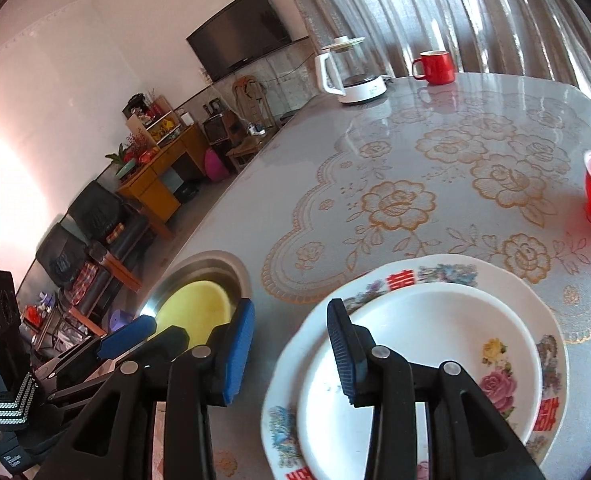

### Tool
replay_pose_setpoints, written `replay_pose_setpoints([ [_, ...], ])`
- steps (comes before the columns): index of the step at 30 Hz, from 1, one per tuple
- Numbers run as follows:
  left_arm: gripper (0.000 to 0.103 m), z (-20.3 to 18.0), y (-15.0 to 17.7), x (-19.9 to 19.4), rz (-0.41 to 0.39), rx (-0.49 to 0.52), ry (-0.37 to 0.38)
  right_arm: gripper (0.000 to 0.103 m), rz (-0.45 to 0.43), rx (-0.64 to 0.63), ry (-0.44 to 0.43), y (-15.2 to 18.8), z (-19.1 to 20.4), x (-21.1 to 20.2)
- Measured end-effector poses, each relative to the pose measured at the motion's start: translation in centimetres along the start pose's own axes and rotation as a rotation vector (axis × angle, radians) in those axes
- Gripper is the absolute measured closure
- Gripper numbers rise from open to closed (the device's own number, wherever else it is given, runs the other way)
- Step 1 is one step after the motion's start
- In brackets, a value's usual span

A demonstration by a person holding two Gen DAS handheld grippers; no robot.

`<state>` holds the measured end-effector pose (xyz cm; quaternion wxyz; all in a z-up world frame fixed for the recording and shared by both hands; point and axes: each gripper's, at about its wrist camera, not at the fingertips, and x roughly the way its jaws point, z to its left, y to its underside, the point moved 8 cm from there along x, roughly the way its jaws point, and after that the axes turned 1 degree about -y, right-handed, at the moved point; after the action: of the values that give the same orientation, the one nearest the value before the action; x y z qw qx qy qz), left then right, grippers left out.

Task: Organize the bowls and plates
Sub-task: 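Open both grippers and move them toward the red bowl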

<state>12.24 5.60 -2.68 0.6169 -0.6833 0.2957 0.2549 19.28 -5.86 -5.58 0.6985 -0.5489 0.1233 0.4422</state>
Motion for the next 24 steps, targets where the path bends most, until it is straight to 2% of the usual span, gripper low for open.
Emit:
replay_pose_setpoints([
  [18, 0.05, -15.5, -4.3, 4.6, 0.1, 0.16, 0.228, 0.066, -0.21, 0.392, 0.294, -0.8, -21.6, -11.6],
  [24, 0.05, -20.4, -5.6, 6.8, 0.144, 0.182, 0.286, 0.066, -0.285, 0.462, 0.349, -2.5, -26.5, -14.1],
])
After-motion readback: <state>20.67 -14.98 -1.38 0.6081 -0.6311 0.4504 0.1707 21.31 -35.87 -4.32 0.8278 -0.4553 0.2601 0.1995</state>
